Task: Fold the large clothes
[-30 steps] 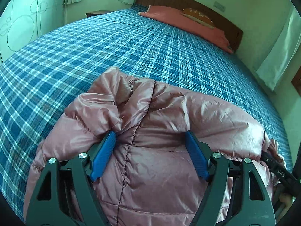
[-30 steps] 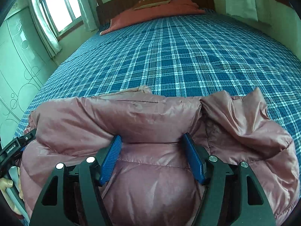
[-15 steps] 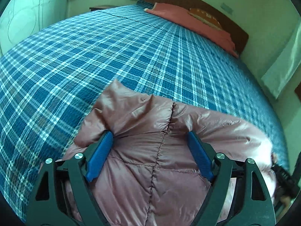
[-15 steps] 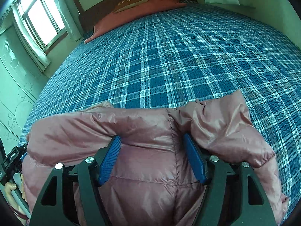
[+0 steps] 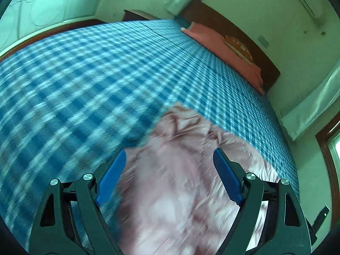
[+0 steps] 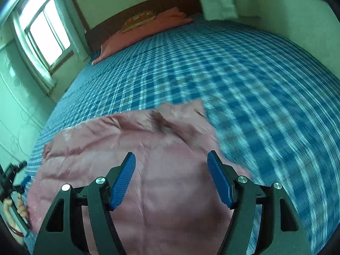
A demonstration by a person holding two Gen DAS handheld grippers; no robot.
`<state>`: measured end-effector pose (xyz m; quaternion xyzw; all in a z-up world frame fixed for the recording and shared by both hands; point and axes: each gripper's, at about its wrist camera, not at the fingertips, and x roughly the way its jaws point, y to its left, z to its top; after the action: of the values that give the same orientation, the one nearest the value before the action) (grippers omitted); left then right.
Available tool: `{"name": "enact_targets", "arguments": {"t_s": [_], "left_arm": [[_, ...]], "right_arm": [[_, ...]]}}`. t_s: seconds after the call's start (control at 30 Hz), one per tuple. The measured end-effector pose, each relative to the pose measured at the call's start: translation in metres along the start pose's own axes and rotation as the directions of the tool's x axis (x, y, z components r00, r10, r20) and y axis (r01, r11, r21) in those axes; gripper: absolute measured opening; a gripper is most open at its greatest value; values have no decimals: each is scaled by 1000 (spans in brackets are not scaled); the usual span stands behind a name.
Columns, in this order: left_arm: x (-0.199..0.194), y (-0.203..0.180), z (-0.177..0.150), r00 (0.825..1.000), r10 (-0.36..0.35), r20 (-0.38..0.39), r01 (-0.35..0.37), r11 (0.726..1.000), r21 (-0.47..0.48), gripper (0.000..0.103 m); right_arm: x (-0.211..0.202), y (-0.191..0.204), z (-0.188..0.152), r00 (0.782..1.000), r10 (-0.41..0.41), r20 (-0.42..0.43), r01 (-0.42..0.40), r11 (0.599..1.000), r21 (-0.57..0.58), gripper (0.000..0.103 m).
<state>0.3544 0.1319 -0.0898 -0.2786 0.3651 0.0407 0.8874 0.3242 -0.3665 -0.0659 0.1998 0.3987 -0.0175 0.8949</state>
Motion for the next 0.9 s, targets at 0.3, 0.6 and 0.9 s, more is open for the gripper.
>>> {"name": "enact_targets", "arguments": {"t_s": [0.3, 0.6, 0.9], "left_arm": [[-83, 80, -86, 1000, 9, 17, -5, 965, -262, 83], [-102, 79, -160, 992, -127, 19, 125, 925, -360, 83], [-63, 56, -141, 985, -168, 48, 174, 903, -394, 84]], "right_arm": [[-72, -56, -86, 998, 60, 16, -62, 978, 198, 69], [-62, -53, -154, 966, 256, 23, -243, 877, 414, 69], [-26, -44, -138, 964, 245, 104, -265, 838, 478, 69]]}}
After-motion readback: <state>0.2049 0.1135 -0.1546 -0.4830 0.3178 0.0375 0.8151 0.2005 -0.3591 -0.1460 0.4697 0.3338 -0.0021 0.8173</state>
